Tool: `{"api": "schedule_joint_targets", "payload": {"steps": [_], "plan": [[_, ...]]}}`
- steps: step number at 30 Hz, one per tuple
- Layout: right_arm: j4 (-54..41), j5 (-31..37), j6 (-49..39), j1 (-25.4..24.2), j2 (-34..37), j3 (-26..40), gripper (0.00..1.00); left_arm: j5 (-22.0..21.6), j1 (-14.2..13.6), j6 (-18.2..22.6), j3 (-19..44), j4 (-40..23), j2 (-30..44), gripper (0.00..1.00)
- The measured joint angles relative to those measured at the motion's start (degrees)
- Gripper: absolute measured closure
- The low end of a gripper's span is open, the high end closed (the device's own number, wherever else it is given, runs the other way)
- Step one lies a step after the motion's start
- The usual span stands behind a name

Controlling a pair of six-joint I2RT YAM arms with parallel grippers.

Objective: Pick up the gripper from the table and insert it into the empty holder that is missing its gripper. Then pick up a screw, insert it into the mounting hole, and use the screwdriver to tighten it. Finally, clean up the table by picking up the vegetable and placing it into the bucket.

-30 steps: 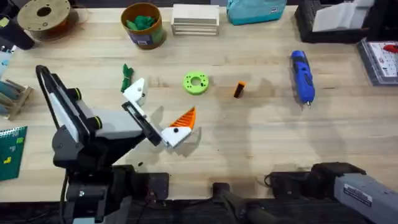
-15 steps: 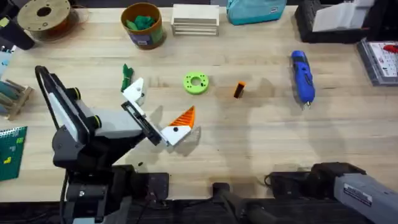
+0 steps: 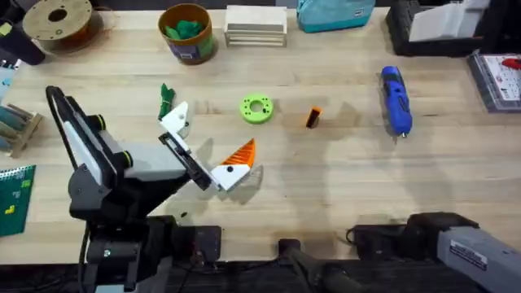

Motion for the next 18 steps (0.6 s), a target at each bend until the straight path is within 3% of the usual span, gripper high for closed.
{"api": "schedule_joint_targets", "payload": {"steps": [8,18], "plan": [[-4.43,-1.46,4.39,0.0,0.0,0.02,0.011,0.0,0.0,0.0,0.0,0.0,0.0,0.015],[-5.45,-12.38,22.11,0.0,0.0,0.04,0.01,0.0,0.0,0.0,0.0,0.0,-0.01,0.015]]}}
